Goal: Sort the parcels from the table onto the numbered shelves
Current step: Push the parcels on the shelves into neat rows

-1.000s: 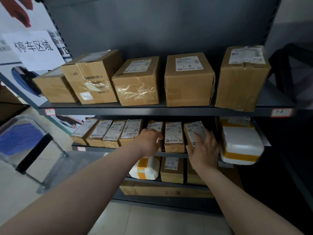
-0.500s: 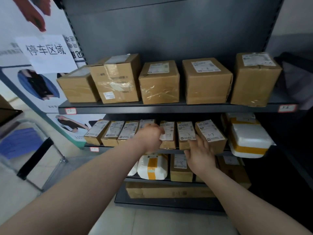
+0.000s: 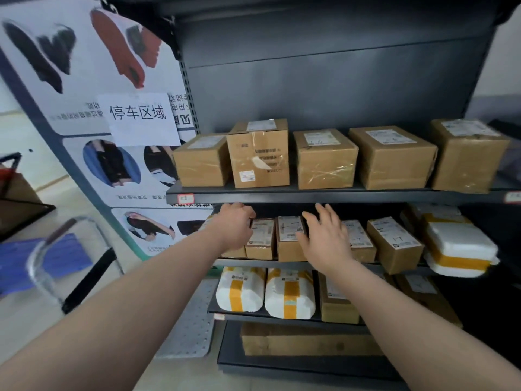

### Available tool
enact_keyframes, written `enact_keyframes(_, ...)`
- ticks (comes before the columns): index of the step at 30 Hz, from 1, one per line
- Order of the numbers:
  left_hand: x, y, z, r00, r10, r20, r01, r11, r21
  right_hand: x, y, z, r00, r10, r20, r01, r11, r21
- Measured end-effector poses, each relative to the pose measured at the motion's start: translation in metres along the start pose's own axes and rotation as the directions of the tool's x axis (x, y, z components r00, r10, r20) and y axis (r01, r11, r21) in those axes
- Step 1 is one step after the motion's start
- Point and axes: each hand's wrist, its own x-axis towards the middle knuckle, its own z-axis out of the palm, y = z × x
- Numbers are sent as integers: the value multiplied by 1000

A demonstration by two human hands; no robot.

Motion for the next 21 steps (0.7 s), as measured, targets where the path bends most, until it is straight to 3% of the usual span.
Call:
enact_keyframes(5, 1, -16, -14, 995, 28, -94, -30, 999, -28, 20, -14, -15, 997, -12, -71, 11, 1000, -18)
enact_keyframes(11, 24, 10, -16, 992, 83, -94, -88, 995, -50, 40, 6, -46, 986, 19, -163, -30, 997, -65)
enact_keyframes(15, 50, 54, -19, 977, 177, -117, -177, 984, 8, 45, 43, -64, 973, 62, -220, -78, 995, -63)
enact_keyframes(21, 100, 161, -26, 903, 311, -297, -305, 950, 66, 37, 138, -104, 932, 116, -342, -182, 969, -166)
